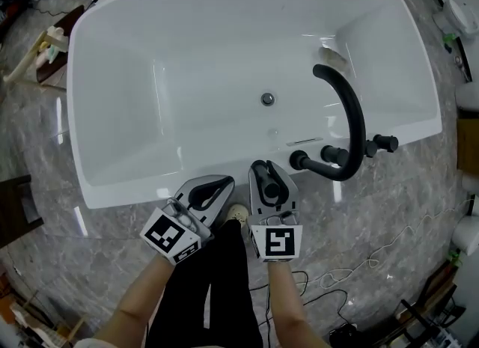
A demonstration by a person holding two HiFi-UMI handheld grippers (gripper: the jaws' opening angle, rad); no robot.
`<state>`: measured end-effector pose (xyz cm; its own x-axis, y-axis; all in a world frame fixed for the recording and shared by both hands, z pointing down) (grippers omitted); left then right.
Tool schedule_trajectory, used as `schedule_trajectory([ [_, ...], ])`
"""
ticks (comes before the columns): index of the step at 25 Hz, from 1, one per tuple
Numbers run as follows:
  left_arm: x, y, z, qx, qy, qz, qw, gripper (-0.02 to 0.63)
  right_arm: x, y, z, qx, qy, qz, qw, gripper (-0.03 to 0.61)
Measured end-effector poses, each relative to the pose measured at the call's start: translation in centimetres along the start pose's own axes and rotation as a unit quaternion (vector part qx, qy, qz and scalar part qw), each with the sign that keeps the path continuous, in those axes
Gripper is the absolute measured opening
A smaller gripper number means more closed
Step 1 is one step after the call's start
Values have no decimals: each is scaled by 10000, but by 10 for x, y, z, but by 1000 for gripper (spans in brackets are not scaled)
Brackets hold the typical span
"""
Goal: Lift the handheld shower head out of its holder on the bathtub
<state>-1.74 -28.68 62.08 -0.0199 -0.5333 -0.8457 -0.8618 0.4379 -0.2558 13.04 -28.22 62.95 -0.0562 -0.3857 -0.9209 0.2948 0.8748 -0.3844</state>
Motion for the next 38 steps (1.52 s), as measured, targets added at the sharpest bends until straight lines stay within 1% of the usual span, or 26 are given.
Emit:
schedule_trajectory([
  [1, -1, 0, 0, -9, 9, -8, 10000, 12, 0, 0, 1, -39, 32, 2, 10000, 129],
  [2, -2, 0, 1, -17, 19, -11, 10000, 12, 1, -1, 2, -48, 46, 6, 10000, 126],
  [5, -3, 0, 3, -39, 68, -2, 10000, 12, 1, -1, 4, -21, 52, 11, 10000, 123],
  [9, -2, -1, 7, -69, 82, 2, 9999, 12, 1, -1, 4, -14, 185, -86, 9998, 120],
  [13, 2, 1, 9, -61, 47, -1, 10000, 12, 4, 3, 4, -80, 70, -8, 9999, 120],
  [21, 5, 7, 14, -60, 6, -7, 10000, 12, 14, 11, 5, -138, 93, 82, 9998, 118],
  [26, 14, 11, 21, -81, -33, 16, 10000, 12, 28, 19, 2, -137, 144, 158, 9997, 118],
  [33, 40, 22, 35, -63, -208, 146, 9997, 12, 58, 37, -10, -113, 224, 281, 9993, 118],
  [38, 55, 32, 49, -56, -290, 176, 9994, 12, 79, 57, -17, -183, 221, 391, 9988, 118],
])
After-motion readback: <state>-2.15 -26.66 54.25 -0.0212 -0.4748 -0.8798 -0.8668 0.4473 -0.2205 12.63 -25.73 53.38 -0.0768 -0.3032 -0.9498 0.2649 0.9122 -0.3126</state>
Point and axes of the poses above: the fingertips, and each gripper's own axes: y backward along the fingers, z to its right, x out of its top, the point moved 8 cm from there along y, backward along the fingers, and after that the axes turned 2 degrees about -x, right-handed, at the moved point
